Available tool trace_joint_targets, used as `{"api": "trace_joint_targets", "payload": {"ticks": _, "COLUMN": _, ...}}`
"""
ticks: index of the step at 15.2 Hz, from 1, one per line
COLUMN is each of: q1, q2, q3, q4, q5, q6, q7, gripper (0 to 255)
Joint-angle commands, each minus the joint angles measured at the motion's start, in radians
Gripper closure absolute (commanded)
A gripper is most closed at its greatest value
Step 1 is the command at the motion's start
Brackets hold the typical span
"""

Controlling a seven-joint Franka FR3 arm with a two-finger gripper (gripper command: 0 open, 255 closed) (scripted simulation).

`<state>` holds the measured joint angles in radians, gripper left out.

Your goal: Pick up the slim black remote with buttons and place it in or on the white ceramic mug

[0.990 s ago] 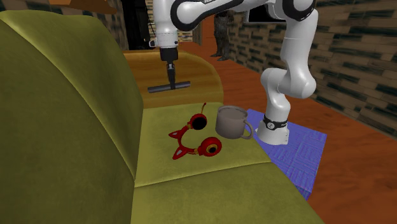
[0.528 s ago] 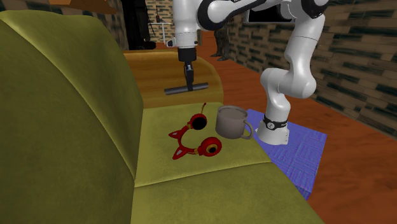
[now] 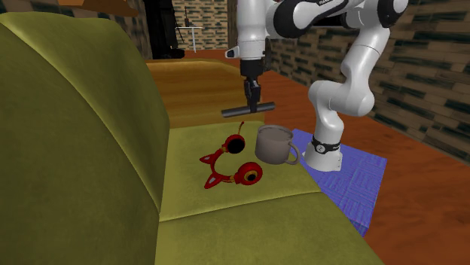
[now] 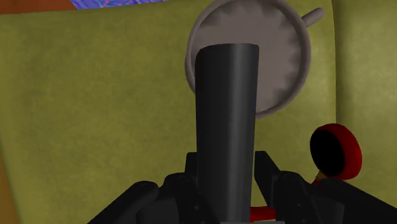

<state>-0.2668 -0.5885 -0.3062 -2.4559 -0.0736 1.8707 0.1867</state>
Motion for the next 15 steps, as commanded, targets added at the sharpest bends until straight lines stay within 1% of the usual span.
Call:
{"api": "trace_joint_targets", "payload": {"ticks": 1, "q1": 0.003, "q2": -0.065, "q3": 0.037, "q4": -0.06, "q5": 0.005, "q6": -0.004, "q7": 0.043, "gripper": 255}}
{"api": "trace_joint_targets", "payload": {"ticks": 4, "q1": 0.01, "q2": -0.168, "q3": 0.094, "q4": -0.137, "q5": 0.024, "q6": -0.029, "q7": 0.103, "gripper": 255}}
{"api": "trace_joint_targets", "payload": {"ticks": 9, "q1": 0.038, "q2": -0.322, "q3": 0.188, "q4": -0.237, "q5": 0.078, "q6": -0.08, "q7": 0.198, "gripper": 255}}
{"api": "trace_joint_targets", "payload": {"ticks": 15, "q1": 0.035, "q2": -0.316, "q3": 0.182, "q4": -0.315, "q5": 0.074, "q6": 0.003, "q7": 0.192, "gripper": 255}}
